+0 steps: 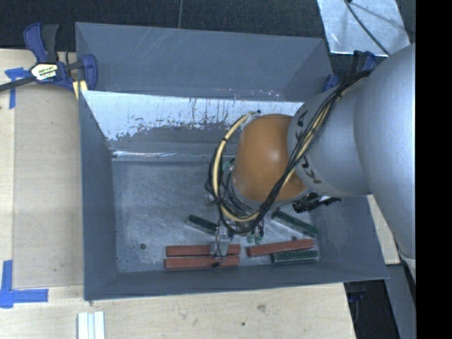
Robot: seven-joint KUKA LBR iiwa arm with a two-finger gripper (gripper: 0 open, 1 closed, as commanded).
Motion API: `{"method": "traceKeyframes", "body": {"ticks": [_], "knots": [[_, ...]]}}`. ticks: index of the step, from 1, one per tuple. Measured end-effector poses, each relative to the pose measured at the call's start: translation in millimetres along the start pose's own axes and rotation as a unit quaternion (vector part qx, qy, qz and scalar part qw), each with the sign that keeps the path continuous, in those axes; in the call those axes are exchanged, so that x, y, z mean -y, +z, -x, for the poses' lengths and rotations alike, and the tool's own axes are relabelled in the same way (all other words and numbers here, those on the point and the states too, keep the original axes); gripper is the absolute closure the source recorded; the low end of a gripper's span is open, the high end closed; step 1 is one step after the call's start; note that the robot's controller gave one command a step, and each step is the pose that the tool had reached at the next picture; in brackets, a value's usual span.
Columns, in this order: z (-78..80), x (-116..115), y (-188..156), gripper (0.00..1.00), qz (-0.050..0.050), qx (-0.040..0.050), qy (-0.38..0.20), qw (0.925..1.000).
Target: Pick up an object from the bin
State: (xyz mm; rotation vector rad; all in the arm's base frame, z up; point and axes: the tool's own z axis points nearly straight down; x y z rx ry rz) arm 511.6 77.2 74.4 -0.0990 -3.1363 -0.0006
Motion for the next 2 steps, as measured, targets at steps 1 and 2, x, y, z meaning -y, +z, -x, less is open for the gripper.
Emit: {"method": "traceKeyframes", "body": {"ticks": [1, 2], "knots": [[2.7, 0, -3, 1.0, 0.0, 0.0033, 0.0, 1.0], [10.4, 10, -188, 1.0, 0.001, 0.0074, 0.022, 0.9997]]}}
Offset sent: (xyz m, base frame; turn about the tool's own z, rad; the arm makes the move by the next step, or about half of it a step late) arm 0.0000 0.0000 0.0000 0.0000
